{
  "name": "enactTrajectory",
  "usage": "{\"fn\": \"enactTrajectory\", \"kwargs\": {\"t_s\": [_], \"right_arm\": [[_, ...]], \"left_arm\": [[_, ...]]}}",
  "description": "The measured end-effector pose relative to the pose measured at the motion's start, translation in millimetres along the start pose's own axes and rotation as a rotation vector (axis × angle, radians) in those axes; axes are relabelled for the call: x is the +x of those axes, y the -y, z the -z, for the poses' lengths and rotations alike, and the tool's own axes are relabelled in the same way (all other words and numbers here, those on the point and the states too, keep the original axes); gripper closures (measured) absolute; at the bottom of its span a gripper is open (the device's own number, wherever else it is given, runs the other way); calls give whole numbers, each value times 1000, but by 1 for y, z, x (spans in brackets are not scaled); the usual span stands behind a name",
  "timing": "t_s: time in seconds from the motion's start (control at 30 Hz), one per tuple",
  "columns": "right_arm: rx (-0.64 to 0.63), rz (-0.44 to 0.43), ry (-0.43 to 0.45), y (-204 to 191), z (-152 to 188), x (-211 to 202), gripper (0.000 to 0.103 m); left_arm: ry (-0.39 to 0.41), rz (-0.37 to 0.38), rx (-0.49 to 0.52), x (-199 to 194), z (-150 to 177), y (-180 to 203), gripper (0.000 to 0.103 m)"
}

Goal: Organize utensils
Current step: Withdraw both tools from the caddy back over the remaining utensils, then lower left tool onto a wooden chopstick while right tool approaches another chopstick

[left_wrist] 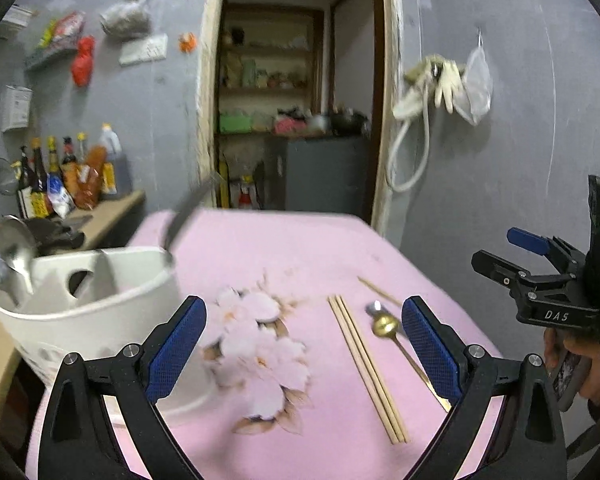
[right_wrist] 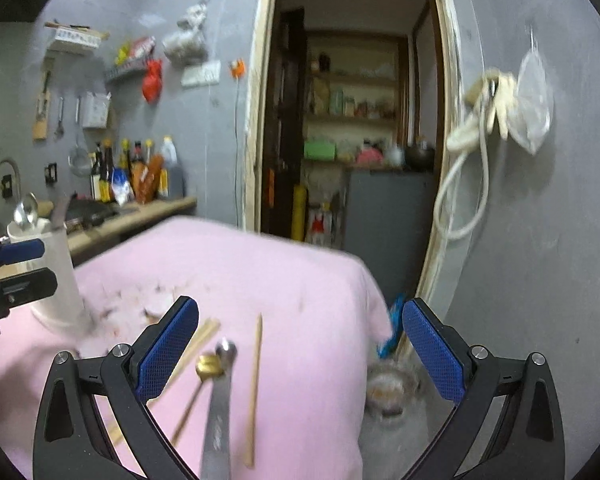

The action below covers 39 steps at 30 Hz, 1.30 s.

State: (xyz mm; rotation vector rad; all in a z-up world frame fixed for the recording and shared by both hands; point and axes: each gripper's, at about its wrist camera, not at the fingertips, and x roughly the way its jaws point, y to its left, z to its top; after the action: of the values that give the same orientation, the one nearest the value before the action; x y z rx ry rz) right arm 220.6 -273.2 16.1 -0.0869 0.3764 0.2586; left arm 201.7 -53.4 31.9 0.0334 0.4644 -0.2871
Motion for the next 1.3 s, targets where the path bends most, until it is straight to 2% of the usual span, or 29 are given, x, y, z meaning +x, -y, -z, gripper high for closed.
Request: {"fn": "enactTrajectory", "kwargs": {"t_s": [0.13, 0.23, 0.27, 0.37, 0.47, 0.53, 0.6, 0.7, 0.83, 1.3], "right_arm": [[11, -13, -70, 6, 7, 11, 3], [8, -35, -123, 7, 13, 21, 9], [10, -47, -136, 8, 15, 23, 14], [4, -68, -181, 7, 20, 32, 27], [13, -107, -225, 6, 23, 42, 38], [22, -132, -257, 7, 23, 51, 43], [12, -137, -280, 5, 23, 58, 52], [9, -165, -318, 2, 24, 69, 57], [-3, -181, -352, -2, 23, 81, 61], [-72, -214, -453, -12, 12, 121, 66]], "left_arm": [[-90, 4, 18, 19, 8, 7, 8], [-146, 7, 29, 35, 13, 12, 8], [-162, 8, 30, 39, 16, 14, 9], [-229, 22, 23, 56, 19, 13, 20], [-295, 41, 11, 74, 19, 12, 36], [-341, 59, -3, 86, 19, 10, 51], [-388, 82, -25, 99, 21, 7, 58], [-432, 101, -55, 114, 21, 4, 68], [-469, 110, -84, 128, 22, -1, 74], [-510, 107, -114, 150, 10, -5, 75]]}}
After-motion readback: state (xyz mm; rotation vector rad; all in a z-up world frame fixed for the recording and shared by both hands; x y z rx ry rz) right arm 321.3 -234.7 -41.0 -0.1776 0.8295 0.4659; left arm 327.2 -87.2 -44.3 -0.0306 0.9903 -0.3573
